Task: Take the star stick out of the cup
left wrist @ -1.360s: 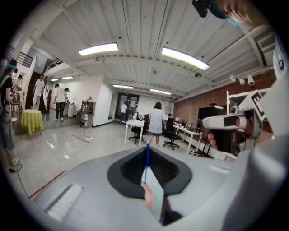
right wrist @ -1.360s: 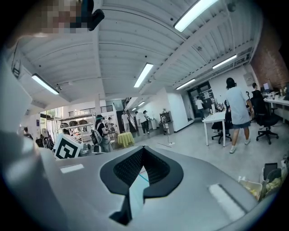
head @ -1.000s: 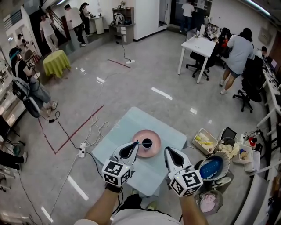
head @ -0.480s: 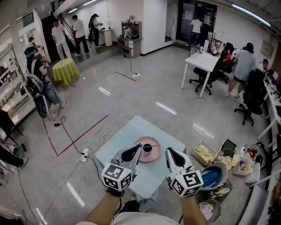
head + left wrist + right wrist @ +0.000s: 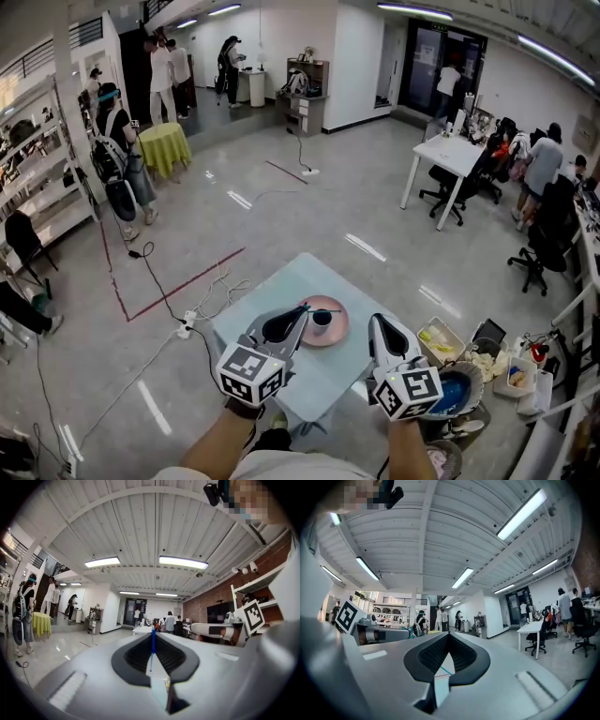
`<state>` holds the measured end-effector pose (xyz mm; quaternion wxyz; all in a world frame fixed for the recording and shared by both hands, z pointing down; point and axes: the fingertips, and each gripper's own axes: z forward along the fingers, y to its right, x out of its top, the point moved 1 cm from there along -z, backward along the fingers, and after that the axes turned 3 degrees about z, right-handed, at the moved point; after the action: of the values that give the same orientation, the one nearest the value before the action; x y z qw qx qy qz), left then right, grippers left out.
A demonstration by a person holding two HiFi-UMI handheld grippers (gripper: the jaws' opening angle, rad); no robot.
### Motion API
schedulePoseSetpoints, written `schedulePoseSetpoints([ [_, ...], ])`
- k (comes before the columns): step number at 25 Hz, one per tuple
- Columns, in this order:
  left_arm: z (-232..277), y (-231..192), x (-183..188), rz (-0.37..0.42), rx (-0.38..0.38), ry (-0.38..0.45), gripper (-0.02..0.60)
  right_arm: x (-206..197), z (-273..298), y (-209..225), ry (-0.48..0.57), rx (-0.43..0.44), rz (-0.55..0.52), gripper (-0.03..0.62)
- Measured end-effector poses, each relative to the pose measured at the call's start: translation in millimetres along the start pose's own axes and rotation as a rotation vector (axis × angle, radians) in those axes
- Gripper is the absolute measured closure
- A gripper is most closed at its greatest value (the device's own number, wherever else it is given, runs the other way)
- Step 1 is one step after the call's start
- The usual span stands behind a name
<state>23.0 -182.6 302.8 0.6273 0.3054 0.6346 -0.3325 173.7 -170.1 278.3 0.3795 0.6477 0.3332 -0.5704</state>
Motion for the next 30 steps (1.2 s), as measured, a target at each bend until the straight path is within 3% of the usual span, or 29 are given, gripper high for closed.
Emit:
schedulePoseSetpoints([
  [12, -16, 19, 5, 0.006, 0.016, -0.003, 0.561, 4, -17, -7, -0.04, -0.016, -0.027, 0.588],
  [30, -22, 16, -1, 0.001, 0.012, -0.015, 0.561, -3, -16, -18, -0.056, -0.015, -0.04, 0.588],
])
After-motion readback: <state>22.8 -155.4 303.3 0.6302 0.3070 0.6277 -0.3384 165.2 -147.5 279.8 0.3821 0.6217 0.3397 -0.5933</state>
